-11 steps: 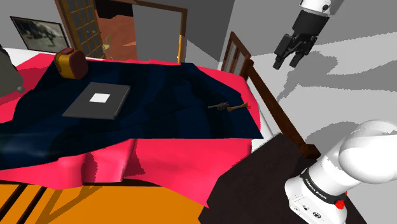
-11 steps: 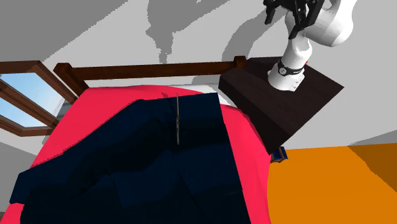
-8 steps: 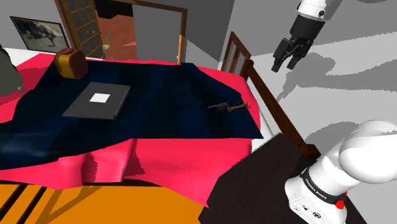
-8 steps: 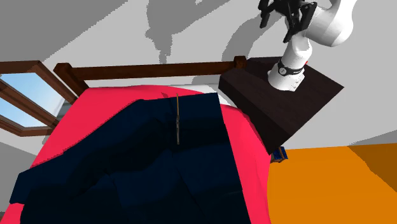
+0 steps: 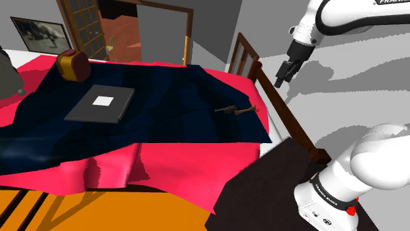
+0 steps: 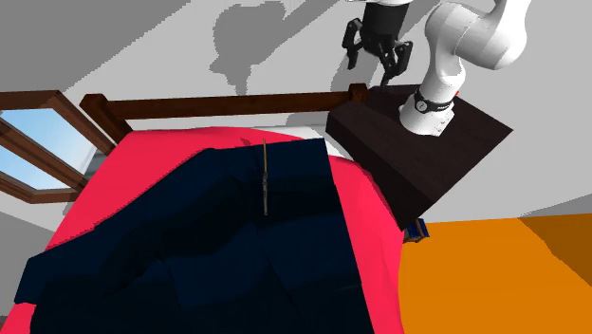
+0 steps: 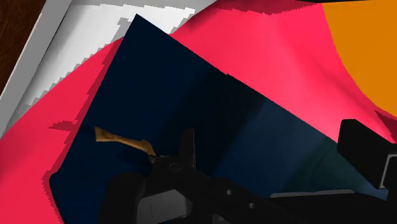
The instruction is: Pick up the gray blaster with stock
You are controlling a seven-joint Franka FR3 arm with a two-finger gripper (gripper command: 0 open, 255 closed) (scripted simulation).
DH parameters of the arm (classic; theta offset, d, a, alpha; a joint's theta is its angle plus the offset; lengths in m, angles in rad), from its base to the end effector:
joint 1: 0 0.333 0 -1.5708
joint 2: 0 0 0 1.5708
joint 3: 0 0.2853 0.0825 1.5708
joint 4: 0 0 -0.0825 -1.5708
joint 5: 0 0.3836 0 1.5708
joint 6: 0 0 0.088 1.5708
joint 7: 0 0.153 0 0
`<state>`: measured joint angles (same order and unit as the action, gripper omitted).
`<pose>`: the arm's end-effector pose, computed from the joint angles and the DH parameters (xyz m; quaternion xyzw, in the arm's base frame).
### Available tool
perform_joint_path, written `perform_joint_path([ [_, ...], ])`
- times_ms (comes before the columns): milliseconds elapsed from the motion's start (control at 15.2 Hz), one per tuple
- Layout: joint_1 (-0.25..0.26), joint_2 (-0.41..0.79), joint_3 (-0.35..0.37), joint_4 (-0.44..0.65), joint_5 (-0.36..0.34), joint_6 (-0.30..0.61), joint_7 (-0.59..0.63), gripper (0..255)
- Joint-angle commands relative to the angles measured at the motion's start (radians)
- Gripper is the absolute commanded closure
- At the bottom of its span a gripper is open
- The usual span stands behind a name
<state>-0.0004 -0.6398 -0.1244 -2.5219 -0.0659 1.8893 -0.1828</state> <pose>0.3725 -0.0517 0.4178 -0.9987 -0.0514 -0.0029 0.0054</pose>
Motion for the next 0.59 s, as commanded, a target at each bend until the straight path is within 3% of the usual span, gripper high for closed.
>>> perform_joint_path([
  [0, 0.004, 0.054, -0.034, -0.008, -0.019, 0.062, -0.074, 0],
  [528, 0.031, 0.326, -0.163, 0.011, -0.046, 0.313, -0.364, 0],
])
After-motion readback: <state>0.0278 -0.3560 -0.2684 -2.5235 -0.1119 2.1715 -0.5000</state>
